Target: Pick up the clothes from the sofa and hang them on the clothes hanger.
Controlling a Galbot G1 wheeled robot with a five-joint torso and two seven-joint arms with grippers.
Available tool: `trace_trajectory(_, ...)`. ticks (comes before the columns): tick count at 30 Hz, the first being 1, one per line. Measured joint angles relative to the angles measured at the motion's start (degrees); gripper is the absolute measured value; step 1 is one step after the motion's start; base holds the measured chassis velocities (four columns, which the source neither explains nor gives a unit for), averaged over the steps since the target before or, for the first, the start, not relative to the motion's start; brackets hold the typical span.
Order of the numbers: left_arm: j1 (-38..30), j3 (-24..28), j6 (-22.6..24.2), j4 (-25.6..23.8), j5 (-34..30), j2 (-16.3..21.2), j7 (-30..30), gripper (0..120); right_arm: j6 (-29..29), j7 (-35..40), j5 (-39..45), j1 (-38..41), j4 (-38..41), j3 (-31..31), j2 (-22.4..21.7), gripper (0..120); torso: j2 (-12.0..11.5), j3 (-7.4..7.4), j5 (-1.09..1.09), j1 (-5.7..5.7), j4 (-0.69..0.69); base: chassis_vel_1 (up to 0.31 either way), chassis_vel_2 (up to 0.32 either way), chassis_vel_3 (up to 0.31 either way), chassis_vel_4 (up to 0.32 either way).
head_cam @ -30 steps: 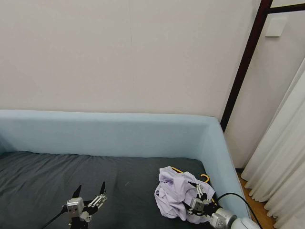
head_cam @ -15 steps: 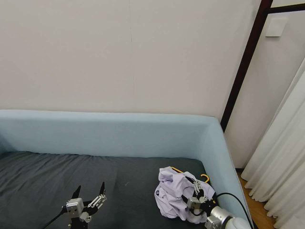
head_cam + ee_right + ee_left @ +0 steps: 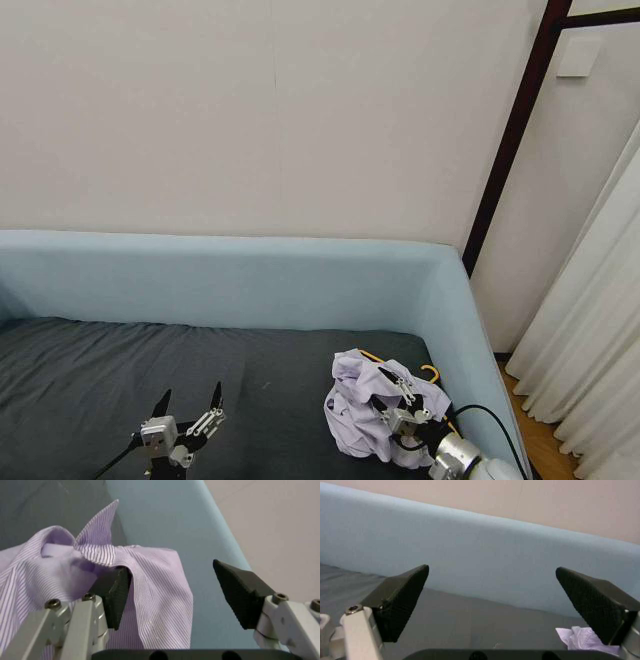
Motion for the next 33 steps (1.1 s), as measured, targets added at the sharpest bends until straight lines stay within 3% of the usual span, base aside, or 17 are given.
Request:
trace_trajectory(8, 0.4, 0.0, -0.4, -0.2, 0.7, -0.5, 0.0, 100, 1.9, -3.5, -1.7, 0.3, -1.1, 0.4, 0.3, 66, 0.0, 0.0, 0.0, 0.0, 0.0, 0.0, 0.0, 0.0, 0.0)
trace_trajectory(15, 0.4, 0.0, -0.5, -0.3, 0.8, -0.7, 0.0, 100, 3.0, -4.9, -2.2, 0.6, -1.1, 0.6, 0.8, 57, 0.0, 0.0, 0.0, 0.0, 0.0, 0.0, 0.0, 0.0, 0.0)
trace_trajectory(17, 0.5, -0.1, -0.5, -0.3, 0.9, -0.8, 0.0, 100, 4.0, -5.5, -2.1, 1.1, -1.1, 0.7, 1.0, 42, 0.0, 0.0, 0.0, 0.0, 0.0, 0.0, 0.0, 0.0, 0.0)
trace_trajectory(21, 0.4, -0.1, -0.5, -0.1, 1.0, -0.9, 0.0, 100, 5.0, -6.5, 0.1, 1.7, -1.2, 0.7, 1.1, 30, 0.0, 0.0, 0.0, 0.0, 0.0, 0.0, 0.0, 0.0, 0.0)
trace_trajectory(25, 0.1, 0.1, -0.5, 0.5, 1.0, -1.0, 0.0, 100, 5.1, -9.0, 5.5, 2.5, -1.3, 0.7, 0.9, 11, 0.0, 0.0, 0.0, 0.0, 0.0, 0.0, 0.0, 0.0, 0.0)
trace_trajectory(29, -0.3, 0.2, -0.5, 1.0, 1.0, -1.0, 0.1, 100, 5.0, -12.0, 13.1, 3.2, -1.1, 0.3, 0.2, 0, 0.0, 0.0, 0.0, 0.0, 0.0, 0.0, 0.0, 0.0, 0.0)
trace_trajectory(33, -0.7, 0.4, -0.4, 1.5, 1.0, -1.0, 0.1, 100, 3.9, -16.0, 21.5, 4.1, -0.4, -0.2, -0.5, 0, 0.0, 0.0, 0.0, 0.0, 0.0, 0.0, 0.0, 0.0, 0.0)
